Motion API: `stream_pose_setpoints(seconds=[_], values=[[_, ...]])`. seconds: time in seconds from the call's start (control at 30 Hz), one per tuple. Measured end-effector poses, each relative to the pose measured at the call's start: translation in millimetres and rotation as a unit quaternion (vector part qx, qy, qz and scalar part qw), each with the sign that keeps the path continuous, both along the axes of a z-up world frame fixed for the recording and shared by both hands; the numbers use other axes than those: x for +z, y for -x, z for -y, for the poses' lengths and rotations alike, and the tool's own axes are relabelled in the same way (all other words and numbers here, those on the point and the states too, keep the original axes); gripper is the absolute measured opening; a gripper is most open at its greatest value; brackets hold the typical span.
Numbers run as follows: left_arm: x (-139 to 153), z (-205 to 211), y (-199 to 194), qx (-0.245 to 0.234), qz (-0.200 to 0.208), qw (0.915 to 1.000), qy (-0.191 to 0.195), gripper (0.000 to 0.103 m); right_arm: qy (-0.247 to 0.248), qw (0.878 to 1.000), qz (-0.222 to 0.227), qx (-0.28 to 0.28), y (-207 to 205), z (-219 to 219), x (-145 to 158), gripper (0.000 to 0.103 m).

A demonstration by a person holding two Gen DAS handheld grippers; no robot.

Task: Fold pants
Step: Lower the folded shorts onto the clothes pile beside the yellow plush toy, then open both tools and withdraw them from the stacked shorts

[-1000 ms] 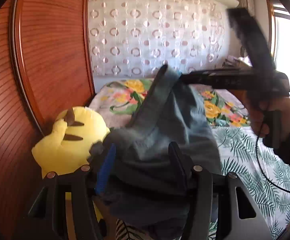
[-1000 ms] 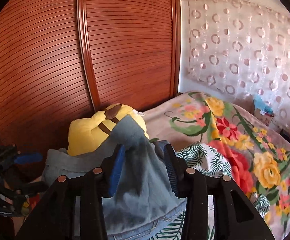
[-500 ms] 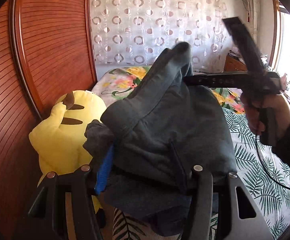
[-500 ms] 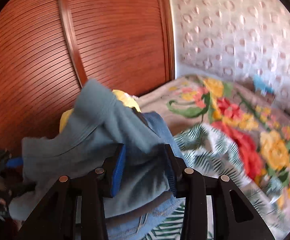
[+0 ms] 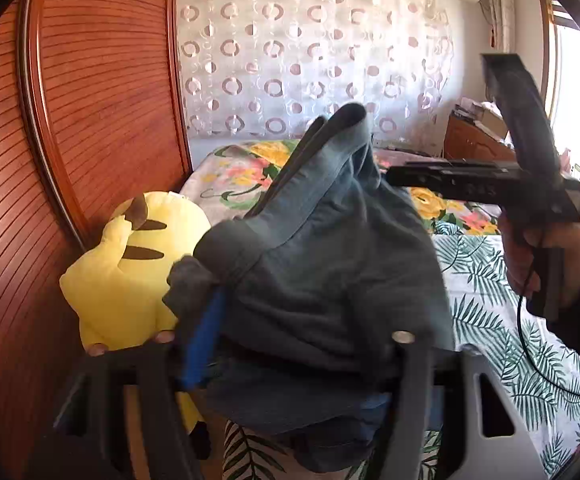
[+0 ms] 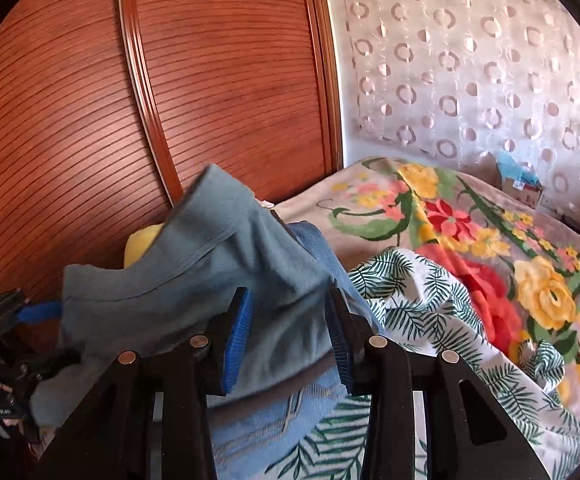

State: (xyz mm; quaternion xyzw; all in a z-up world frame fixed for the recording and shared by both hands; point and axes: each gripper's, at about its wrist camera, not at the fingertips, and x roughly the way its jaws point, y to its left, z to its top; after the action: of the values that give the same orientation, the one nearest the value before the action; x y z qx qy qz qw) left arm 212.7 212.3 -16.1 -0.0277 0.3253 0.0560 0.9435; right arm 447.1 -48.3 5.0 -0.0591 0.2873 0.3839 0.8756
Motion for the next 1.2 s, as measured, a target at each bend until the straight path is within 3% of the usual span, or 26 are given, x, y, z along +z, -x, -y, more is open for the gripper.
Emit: stream_pose_setpoints(seconds=[0.2,0.33,0.8,1.2], values=[[14.8,12.8,6.8,-0.013,0.014,0.9998,-0.005,0.084,-0.013,1.000,0.008,-0.001,31.1,22.5,6.8,0.039],[23.5,22.0,11.5,-0.016,0.022,0.9996,-0.009,0.103,-0.020,1.000,0.012,-0.006,51.9,40.3,11.3,0.039],[51.6,55.2,35.0,-0.015,0.047,0.9983,-0.033,0.103,-0.036,0.998,0.029,-0.041,112.6,91.7,30.2,0.039],[53.6,98.4,55.6,-0.034,0.059,0.9966,-0.046,0.103,-0.042,0.993,0.055,-0.094,193.2,129.1,35.2,0.039]])
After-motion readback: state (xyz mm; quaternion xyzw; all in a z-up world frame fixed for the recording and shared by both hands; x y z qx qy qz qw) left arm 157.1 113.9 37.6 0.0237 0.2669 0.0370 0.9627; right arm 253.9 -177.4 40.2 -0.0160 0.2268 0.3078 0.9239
